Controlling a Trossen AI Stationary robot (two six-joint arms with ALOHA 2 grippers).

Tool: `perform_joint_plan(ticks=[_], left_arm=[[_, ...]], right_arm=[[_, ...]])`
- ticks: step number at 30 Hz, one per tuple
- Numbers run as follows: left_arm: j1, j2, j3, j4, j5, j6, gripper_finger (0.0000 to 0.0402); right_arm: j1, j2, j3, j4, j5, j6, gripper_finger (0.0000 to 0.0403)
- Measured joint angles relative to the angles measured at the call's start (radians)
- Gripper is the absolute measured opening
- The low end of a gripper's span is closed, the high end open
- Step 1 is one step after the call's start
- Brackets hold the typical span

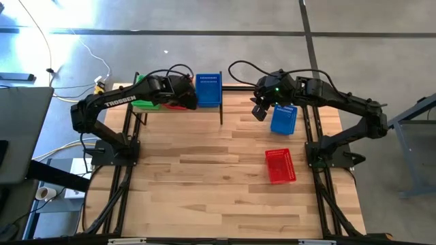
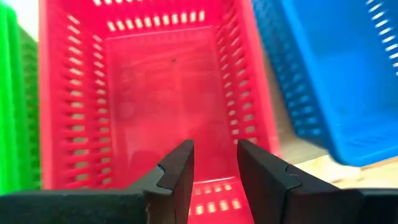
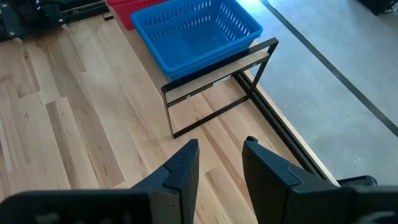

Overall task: Stack baskets on shelf by color
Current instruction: Adjust the red baskets on the shelf

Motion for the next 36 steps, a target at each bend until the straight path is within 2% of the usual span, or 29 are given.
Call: perform_joint_plan(ticks=[12, 24, 28, 36], left_arm=[[-0.014, 0.016, -0.001, 0.042, 0.026, 0.003, 0.0113], [0.004, -0.018, 0.000, 0.037, -0.021, 0.068, 0.0113], [0.008, -0.062, 0.000, 0.035, -0.023, 0.110, 0.0113], [0.008, -0.176, 0.000, 0.035, 0.002, 0.259, 0.0113]], right_arm=[[0.000, 0.000, 0.000, 0.000, -0.002, 0.015, 0.0110], [0.000, 0.000, 0.000, -0.001, -0.003, 0.045, 0.0110], [0.001, 0.000, 0.000, -0.040, -0.008, 0.117, 0.0110], [0.001, 0.000, 0.000, -0.196, -0.130, 0.395, 0.0110]])
